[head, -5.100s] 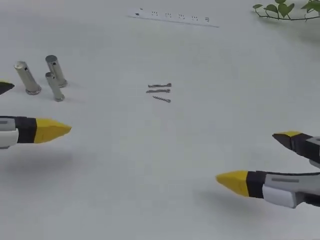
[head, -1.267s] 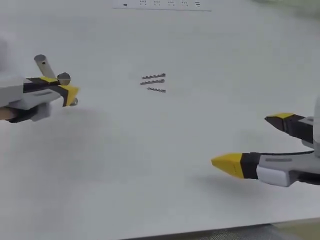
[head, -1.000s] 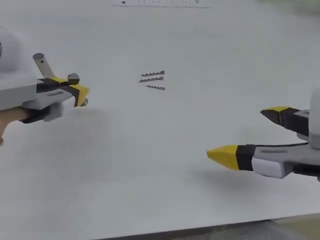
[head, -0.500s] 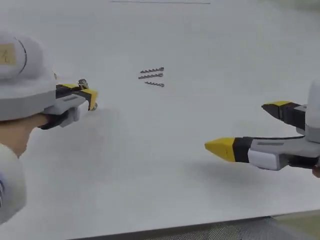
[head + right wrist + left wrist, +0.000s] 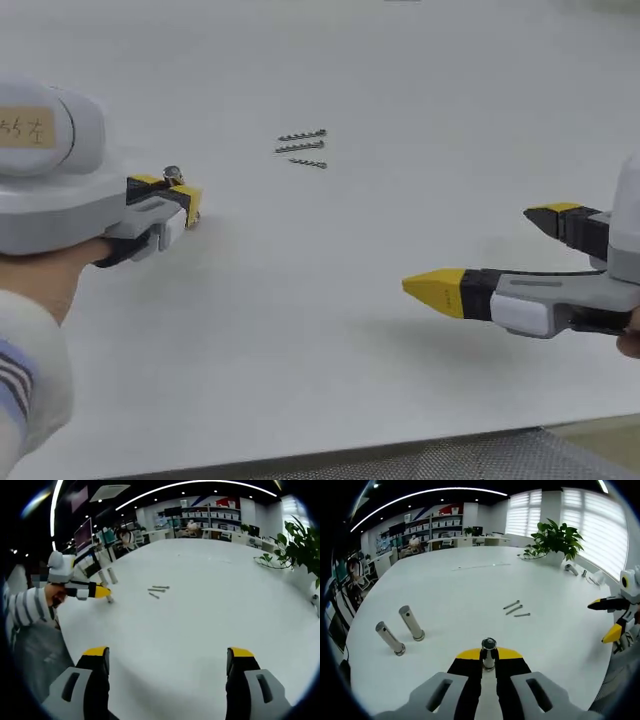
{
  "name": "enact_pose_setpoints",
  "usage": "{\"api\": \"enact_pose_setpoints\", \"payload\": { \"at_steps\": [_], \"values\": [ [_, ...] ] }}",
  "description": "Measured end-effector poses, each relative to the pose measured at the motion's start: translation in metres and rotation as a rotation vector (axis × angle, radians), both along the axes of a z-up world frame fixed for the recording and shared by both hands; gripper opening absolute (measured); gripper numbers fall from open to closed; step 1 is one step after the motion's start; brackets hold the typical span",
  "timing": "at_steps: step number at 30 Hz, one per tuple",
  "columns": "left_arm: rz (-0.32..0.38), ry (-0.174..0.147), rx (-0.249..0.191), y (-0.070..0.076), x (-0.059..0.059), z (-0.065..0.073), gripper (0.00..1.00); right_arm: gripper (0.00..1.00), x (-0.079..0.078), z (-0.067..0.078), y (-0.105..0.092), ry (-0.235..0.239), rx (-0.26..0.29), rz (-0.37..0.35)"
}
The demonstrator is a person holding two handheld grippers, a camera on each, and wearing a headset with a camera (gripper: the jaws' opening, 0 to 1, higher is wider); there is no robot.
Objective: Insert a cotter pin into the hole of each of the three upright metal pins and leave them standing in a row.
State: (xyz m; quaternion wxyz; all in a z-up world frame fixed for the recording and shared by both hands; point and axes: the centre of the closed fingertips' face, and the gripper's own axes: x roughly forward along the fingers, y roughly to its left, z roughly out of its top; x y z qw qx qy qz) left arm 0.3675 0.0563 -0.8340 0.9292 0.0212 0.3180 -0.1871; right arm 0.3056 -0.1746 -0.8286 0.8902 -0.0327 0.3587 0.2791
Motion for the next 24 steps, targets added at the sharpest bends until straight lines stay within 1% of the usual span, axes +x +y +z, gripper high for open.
{"api": "enact_pose_setpoints", "payload": {
  "at_steps": [7,9,14,18,21,24],
  "values": [
    [-0.004,0.004,0.018,-0.0036,0.0016,-0.0056,0.07,1.0,0.0008,0.0006,-0.0009,-0.001,0.005,-0.009],
    [-0.003,-0.002,0.026,-0.0036,0.0021,-0.0064,0.07,1.0,0.0013,0.0011,-0.0016,-0.003,0.006,-0.012],
    [-0.005,-0.001,0.025,-0.0049,0.0034,-0.0068,0.07,1.0,0.0013,0.0002,-0.0023,0.002,0.005,-0.016],
    [-0.011,-0.015,0.049,-0.0039,0.002,-0.0071,0.07,1.0,0.0007,-0.0003,-0.0003,0.005,0.008,-0.011],
    [-0.002,-0.016,0.041,-0.0025,0.0012,-0.0071,0.07,1.0,0.0011,-0.0004,0.0007,0.006,0.009,-0.01],
    [0.002,-0.018,0.045,-0.0004,0.0009,-0.0072,0.07,1.0,0.0017,-0.0002,0.0016,0.007,0.013,-0.01]
  ]
}}
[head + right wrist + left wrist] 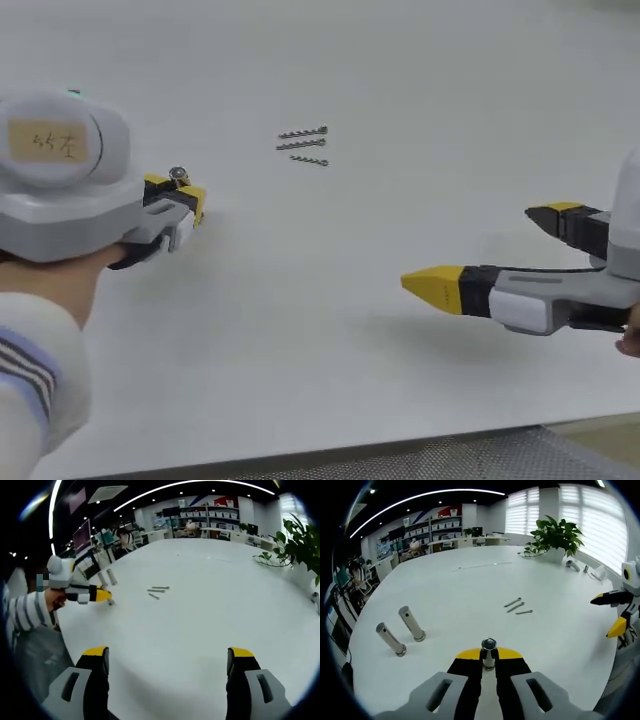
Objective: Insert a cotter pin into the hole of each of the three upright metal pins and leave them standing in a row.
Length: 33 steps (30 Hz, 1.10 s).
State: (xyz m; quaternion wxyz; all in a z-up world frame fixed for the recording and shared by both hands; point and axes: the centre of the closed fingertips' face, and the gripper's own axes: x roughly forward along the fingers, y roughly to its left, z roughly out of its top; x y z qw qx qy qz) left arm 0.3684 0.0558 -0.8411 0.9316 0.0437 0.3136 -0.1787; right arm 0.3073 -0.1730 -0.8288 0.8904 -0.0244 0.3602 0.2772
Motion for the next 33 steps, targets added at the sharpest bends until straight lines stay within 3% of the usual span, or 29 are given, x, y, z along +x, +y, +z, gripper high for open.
{"api": "enact_pose_setpoints", "payload": {
  "at_steps": [6,9,17,24,26,28,29,33],
  "values": [
    [-0.008,-0.017,0.017,0.002,-0.003,0.0,0.07,1.0,0.0,0.0,0.002,0.007,0.01,0.003],
    [0.019,-0.019,-0.009,0.004,-0.005,0.001,0.08,1.0,0.0,-0.001,0.002,0.009,0.01,0.005],
    [0.037,-0.033,-0.022,0.005,-0.008,0.002,0.09,1.0,-0.002,-0.002,0.005,0.021,0.012,0.02],
    [0.037,-0.02,-0.02,0.006,-0.013,0.0,0.12,1.0,-0.002,-0.001,0.006,0.02,0.002,0.029],
    [0.034,-0.019,-0.032,0.006,-0.014,0.001,0.15,1.0,-0.002,0.0,0.005,0.018,0.0,0.03],
    [-0.012,-0.01,-0.083,-0.003,-0.017,0.001,0.16,1.0,-0.001,0.0,0.004,0.017,-0.004,0.03],
    [-0.021,-0.022,-0.081,-0.002,-0.017,0.002,0.18,1.0,-0.001,0.001,0.004,0.018,-0.005,0.03],
    [-0.024,-0.018,-0.104,0.001,-0.019,0.005,0.22,1.0,-0.004,0.005,0.005,0.021,-0.01,0.035]
  ]
}}
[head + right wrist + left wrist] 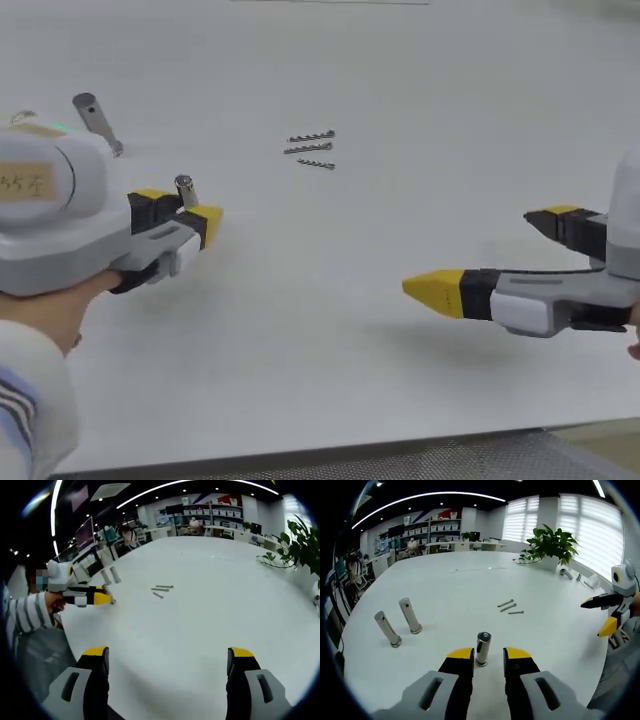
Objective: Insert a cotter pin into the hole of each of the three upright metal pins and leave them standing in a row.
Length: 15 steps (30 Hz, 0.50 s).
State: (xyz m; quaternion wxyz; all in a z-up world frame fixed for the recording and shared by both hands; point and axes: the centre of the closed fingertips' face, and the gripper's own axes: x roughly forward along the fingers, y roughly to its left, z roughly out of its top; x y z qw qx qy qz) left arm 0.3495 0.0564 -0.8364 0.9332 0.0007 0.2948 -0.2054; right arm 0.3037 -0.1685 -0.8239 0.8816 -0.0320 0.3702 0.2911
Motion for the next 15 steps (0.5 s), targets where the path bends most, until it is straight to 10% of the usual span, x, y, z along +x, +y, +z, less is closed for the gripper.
{"api": "enact_pose_setpoints", "payload": {
  "at_steps": [15],
  "values": [
    [-0.06,-0.06,0.006,0.034,-0.012,0.024,0.4,1.0,-0.007,0.023,0.006,-0.002,-0.016,0.009]
  ]
}}
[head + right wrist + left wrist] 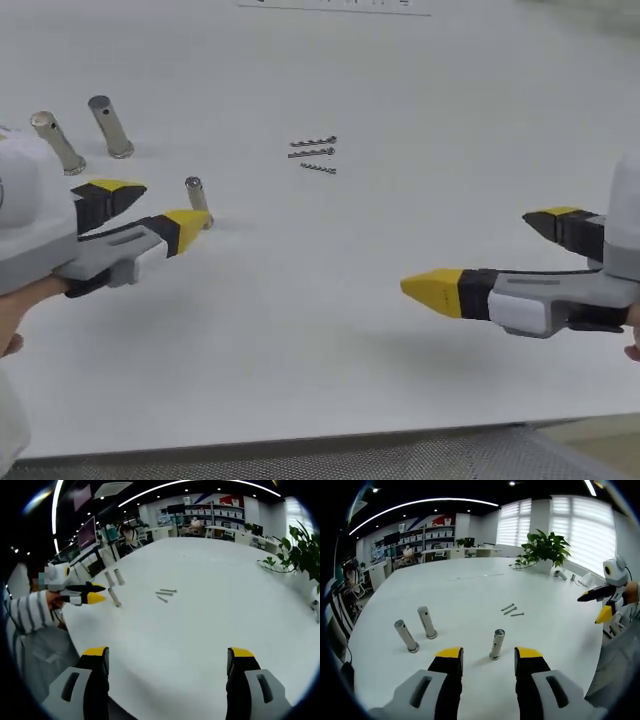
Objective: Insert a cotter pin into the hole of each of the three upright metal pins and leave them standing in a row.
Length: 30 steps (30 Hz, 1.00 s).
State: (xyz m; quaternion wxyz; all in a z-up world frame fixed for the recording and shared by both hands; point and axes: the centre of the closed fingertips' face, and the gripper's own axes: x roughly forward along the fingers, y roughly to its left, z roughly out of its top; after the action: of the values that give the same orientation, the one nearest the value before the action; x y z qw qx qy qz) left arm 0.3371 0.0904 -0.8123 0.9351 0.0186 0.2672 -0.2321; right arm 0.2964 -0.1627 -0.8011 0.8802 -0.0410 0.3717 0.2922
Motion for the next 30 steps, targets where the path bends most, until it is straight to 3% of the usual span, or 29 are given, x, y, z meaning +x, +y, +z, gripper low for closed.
{"api": "enact_pose_setpoints", "payload": {
  "at_steps": [5,11,18,24,27,30],
  "values": [
    [-0.04,0.036,0.031,0.014,-0.006,-0.002,0.45,1.0,-0.008,0.005,0.004,0.01,-0.006,0.003],
    [-0.083,0.043,-0.024,0.021,-0.012,0.005,0.69,0.99,-0.014,0.008,0.006,0.02,-0.021,-0.008],
    [-0.132,0.053,-0.017,0.033,-0.019,0.0,0.86,0.99,-0.024,0.009,0.011,0.04,-0.062,0.007],
    [-0.145,0.055,-0.046,0.045,-0.024,0.0,0.99,0.99,-0.032,0.005,0.016,0.054,-0.106,0.055],
    [-0.154,0.063,-0.058,0.048,-0.029,0.001,0.99,0.99,-0.032,0.004,0.02,0.061,-0.106,0.061],
    [-0.11,0.084,-0.074,0.056,-0.03,-0.001,0.99,0.99,-0.03,0.004,0.024,0.063,-0.11,0.074]
  ]
}}
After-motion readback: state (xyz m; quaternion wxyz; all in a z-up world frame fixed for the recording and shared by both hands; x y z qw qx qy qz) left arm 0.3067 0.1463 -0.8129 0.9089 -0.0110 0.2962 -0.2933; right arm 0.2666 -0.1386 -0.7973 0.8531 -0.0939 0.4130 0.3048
